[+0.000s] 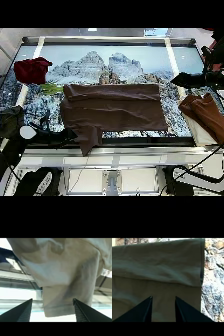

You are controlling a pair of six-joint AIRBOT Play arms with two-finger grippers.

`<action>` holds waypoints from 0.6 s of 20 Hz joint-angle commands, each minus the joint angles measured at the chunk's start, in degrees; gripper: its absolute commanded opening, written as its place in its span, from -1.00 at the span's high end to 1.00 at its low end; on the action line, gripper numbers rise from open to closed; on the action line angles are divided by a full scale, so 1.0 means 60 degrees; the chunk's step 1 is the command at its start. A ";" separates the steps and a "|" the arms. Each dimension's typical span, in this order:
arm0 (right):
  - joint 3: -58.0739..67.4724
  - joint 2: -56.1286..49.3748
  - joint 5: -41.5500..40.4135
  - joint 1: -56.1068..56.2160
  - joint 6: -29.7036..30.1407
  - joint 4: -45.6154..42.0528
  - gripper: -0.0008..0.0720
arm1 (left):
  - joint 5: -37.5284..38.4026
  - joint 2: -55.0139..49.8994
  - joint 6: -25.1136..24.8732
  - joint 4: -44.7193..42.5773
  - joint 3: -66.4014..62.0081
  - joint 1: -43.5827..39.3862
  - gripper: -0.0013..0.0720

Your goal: Fold the shirts.

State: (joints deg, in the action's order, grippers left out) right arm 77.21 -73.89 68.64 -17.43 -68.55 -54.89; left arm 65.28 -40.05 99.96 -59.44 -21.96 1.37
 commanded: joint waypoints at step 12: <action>-0.0004 0.0663 0.0331 -0.0018 0.0375 0.0306 0.05 | -0.3599 -0.2113 0.0095 0.1723 0.0900 -0.2102 0.51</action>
State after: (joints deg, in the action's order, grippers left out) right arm 77.21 -71.00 69.28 -17.50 -66.83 -52.12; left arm 46.61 -50.68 100.55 -51.75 -16.56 -9.74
